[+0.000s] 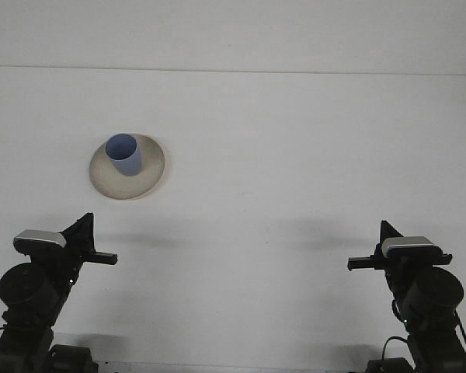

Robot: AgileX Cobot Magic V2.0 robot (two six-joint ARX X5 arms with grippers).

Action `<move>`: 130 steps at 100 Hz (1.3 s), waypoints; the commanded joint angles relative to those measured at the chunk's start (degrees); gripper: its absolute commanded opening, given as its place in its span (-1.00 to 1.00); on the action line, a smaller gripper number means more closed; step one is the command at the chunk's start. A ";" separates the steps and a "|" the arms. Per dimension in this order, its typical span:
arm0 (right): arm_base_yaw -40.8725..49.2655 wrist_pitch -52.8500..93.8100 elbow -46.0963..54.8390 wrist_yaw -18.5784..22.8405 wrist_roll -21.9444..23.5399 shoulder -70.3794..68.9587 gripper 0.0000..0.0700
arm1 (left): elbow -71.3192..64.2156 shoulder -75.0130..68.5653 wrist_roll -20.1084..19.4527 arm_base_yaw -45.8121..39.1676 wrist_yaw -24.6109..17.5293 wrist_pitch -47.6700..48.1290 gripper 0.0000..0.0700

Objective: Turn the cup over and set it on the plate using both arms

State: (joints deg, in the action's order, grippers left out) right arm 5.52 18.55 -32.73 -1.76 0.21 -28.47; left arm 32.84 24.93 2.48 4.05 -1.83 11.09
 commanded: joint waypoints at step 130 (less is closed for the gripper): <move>0.02 -0.76 -0.74 -0.17 -0.26 -0.07 -1.00 | -32.06 -24.74 -0.94 -1.49 0.13 -23.19 -0.97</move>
State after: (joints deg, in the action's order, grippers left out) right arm 5.52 18.52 -32.73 -1.74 0.21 -28.49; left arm 1.89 0.30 2.22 2.63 -1.72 -11.38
